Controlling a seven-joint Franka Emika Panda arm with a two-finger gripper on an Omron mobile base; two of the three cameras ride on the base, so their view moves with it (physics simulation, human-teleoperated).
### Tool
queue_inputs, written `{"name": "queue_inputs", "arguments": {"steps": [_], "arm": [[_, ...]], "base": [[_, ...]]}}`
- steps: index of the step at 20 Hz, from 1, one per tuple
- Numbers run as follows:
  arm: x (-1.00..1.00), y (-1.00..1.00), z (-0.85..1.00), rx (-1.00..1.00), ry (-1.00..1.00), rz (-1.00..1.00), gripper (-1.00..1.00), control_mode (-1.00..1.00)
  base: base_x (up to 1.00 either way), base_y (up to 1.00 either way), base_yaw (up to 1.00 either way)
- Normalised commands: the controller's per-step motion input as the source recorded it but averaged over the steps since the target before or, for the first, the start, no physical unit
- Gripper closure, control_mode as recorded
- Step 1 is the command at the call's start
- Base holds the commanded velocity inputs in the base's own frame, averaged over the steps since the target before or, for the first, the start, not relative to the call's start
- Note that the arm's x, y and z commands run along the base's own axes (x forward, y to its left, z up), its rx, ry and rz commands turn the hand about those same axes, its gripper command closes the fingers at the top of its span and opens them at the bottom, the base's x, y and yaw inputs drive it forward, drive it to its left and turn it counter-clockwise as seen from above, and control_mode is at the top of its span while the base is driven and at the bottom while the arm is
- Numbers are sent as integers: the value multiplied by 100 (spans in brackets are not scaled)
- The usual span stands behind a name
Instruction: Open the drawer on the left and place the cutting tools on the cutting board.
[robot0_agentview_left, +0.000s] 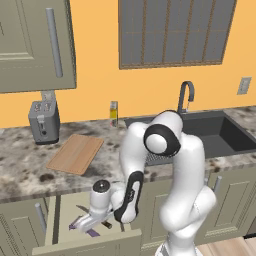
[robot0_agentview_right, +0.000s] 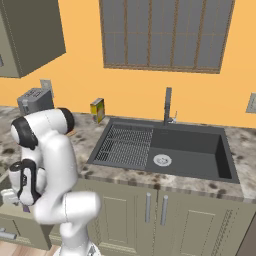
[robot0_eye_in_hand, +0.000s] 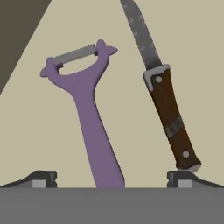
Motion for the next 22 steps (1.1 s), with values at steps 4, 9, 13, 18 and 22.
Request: {"name": "queue_inputs", "arguments": {"steps": [4, 9, 13, 18, 22], "arm": [[20, 49, 0, 0, 0, -5, -100, -100], [29, 36, 0, -1, 0, -6, -100, -100], [5, 0, 0, 0, 0, 0, -100, -100], [14, 12, -13, -1, 0, 0, -100, -100], [16, 21, -38, -6, 1, 0, -100, -100]], "base": [[0, 0, 0], [0, 0, 0], [0, 0, 0], [0, 0, 0], [0, 0, 0]]}}
